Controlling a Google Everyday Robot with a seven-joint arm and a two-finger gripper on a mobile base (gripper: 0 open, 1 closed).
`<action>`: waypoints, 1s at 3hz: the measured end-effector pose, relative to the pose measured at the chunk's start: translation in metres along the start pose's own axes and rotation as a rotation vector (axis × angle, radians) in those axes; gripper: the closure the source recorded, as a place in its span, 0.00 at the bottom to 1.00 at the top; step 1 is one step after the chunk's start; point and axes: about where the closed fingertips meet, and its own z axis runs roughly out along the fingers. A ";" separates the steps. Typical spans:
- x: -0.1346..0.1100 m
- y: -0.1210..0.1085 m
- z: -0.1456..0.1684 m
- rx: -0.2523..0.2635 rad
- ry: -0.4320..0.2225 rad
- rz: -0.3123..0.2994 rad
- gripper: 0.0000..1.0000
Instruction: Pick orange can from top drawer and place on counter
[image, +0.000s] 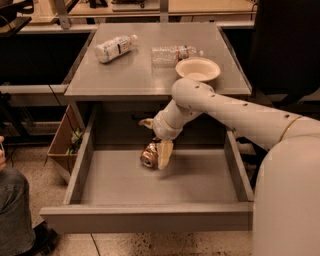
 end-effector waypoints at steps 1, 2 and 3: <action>0.014 0.003 0.010 -0.039 0.010 -0.007 0.26; 0.023 0.013 0.015 -0.061 0.004 0.013 0.49; 0.010 0.021 0.005 -0.055 0.003 0.024 0.72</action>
Offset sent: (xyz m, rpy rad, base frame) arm -0.0048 -0.0269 -0.0350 -0.0360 0.0783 0.0035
